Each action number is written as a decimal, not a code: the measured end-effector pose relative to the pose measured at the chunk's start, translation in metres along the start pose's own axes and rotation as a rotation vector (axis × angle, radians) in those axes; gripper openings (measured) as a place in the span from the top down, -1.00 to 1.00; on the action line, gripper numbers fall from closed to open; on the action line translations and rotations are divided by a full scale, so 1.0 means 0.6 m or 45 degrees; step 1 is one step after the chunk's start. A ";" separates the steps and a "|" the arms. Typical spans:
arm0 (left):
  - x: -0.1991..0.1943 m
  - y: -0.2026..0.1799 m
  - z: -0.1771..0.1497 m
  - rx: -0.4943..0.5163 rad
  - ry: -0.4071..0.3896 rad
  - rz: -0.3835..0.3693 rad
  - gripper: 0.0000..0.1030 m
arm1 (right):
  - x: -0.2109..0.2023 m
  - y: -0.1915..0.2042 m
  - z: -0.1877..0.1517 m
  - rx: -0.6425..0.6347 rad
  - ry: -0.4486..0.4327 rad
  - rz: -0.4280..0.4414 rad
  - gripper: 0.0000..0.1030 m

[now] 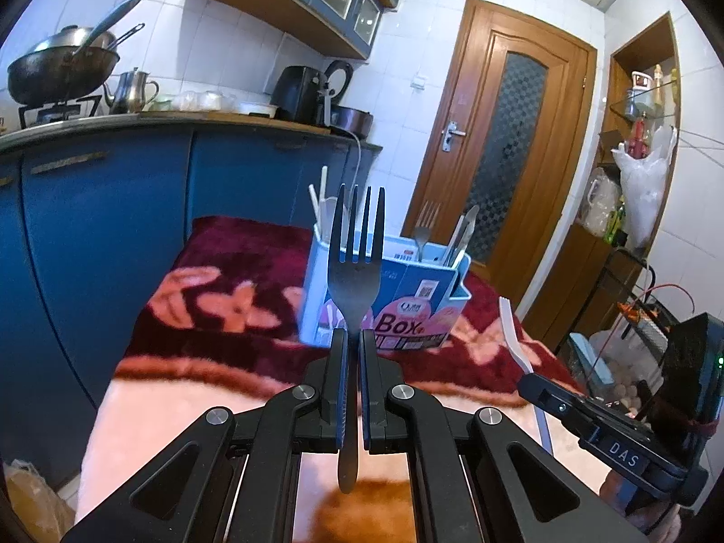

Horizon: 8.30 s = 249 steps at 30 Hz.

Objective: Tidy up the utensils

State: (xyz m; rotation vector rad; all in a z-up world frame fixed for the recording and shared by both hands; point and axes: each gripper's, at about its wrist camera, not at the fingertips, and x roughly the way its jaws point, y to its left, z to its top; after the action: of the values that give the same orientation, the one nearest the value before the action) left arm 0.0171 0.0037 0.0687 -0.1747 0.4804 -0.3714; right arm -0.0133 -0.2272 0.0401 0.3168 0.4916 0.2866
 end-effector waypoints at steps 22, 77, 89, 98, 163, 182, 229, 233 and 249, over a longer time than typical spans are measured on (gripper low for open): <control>0.031 -0.054 0.077 0.082 -0.121 -0.023 0.92 | -0.029 -0.064 0.011 0.107 -0.112 -0.028 0.85; 0.195 -0.042 0.119 0.113 -0.180 0.091 0.66 | -0.014 -0.105 0.020 0.122 -0.127 -0.068 0.85; 0.158 -0.031 0.111 0.072 -0.124 0.089 0.64 | -0.013 -0.085 0.041 0.049 -0.139 -0.084 0.85; 0.142 -0.005 0.086 0.027 -0.099 0.114 0.63 | -0.004 -0.065 0.085 -0.059 -0.197 -0.130 0.85; 0.009 -0.038 0.028 0.140 -0.077 0.209 0.63 | -0.046 0.023 0.091 -0.180 -0.249 -0.076 0.42; 0.011 -0.031 -0.086 0.168 -0.058 0.340 -0.14 | -0.052 -0.003 -0.047 -0.176 -0.190 -0.200 -0.11; 0.025 -0.029 -0.115 0.163 -0.122 0.426 -0.30 | -0.030 -0.037 -0.078 -0.180 -0.255 -0.276 -0.42; 0.025 -0.030 -0.115 0.163 -0.122 0.427 -0.30 | -0.030 -0.037 -0.078 -0.179 -0.255 -0.277 -0.42; 0.025 -0.031 -0.115 0.163 -0.122 0.427 -0.30 | -0.030 -0.037 -0.078 -0.179 -0.255 -0.277 -0.42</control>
State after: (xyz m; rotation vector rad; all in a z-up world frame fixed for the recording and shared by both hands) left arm -0.0094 -0.0246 0.0065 0.0140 0.3817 -0.0641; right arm -0.0477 -0.2426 0.0003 0.1514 0.3031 0.0759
